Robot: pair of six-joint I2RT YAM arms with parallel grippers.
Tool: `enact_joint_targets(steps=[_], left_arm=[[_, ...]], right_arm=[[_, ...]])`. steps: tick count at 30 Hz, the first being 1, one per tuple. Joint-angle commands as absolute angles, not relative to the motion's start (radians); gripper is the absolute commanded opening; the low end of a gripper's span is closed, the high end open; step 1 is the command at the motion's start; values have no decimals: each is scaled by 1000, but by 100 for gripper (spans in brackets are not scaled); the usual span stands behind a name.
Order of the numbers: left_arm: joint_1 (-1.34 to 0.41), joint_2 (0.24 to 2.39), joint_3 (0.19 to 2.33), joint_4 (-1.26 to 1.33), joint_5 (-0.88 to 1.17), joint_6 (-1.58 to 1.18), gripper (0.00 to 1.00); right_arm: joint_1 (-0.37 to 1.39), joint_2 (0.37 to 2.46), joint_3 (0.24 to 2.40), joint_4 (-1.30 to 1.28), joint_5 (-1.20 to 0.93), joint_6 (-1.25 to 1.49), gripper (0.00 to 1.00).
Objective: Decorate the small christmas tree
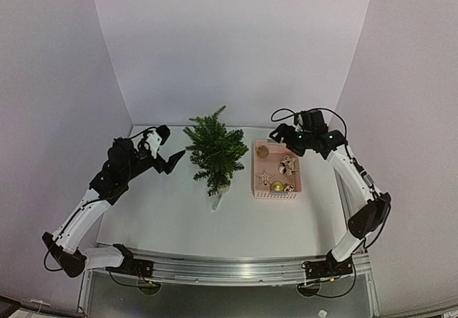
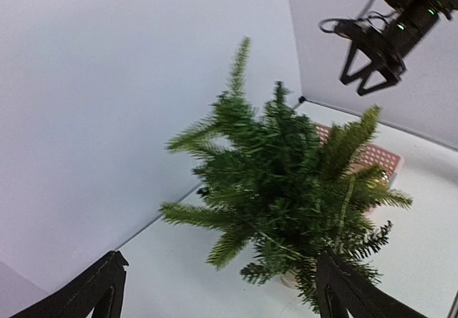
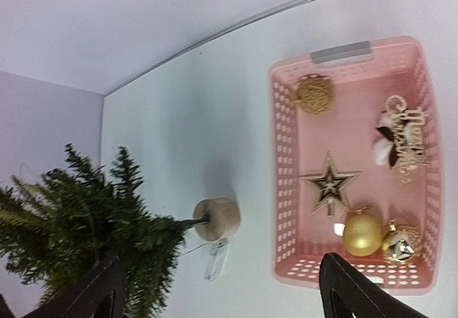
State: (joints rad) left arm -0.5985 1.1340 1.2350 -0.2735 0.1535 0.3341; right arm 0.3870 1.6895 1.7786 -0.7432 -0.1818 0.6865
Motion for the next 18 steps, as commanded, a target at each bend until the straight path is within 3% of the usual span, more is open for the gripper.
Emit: enact_joint_targets(steps=[1,10,18], left_arm=[[-503,1065,1218,-186,90,87,93],[-326,964,997,-114,129,-118,93],[-324,1022,895,-12,91,-185,93]], right_arm=[[358,1721,1828,-847,-23,610,89],[348,1870,1825,-991,79,627,53],[348,1920,1693,-939,224,696,30]])
